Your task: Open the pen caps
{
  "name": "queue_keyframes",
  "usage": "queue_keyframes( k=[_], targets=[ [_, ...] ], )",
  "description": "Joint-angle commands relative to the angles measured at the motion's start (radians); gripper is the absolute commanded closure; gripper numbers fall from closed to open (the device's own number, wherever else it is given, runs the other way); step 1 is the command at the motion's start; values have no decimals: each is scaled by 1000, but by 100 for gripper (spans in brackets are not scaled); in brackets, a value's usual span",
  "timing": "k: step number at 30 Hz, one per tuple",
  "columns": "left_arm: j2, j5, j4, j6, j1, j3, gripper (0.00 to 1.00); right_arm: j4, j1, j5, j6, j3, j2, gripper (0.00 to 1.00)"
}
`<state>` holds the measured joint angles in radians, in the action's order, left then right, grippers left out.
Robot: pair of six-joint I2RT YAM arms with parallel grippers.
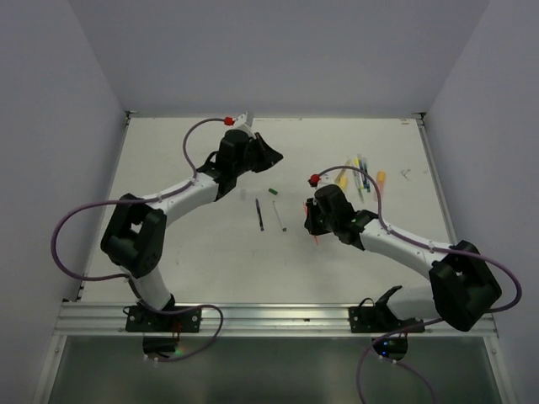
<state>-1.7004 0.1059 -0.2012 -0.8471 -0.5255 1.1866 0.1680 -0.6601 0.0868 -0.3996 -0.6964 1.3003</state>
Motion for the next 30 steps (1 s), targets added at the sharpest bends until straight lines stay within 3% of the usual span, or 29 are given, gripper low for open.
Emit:
queue_keyframes(
  k=[1,10,30],
  targets=[
    [-63,52,48,-1,-34,80,100,25,10,56,-19,-81,48,100],
    [-306,32,150,-3,-56,228,97,33,14,18,-41,-132,178,100],
    [-446,-23,198,-10,-79,249,90,-97,14,-22,-62,-181,339,99]
  ],
)
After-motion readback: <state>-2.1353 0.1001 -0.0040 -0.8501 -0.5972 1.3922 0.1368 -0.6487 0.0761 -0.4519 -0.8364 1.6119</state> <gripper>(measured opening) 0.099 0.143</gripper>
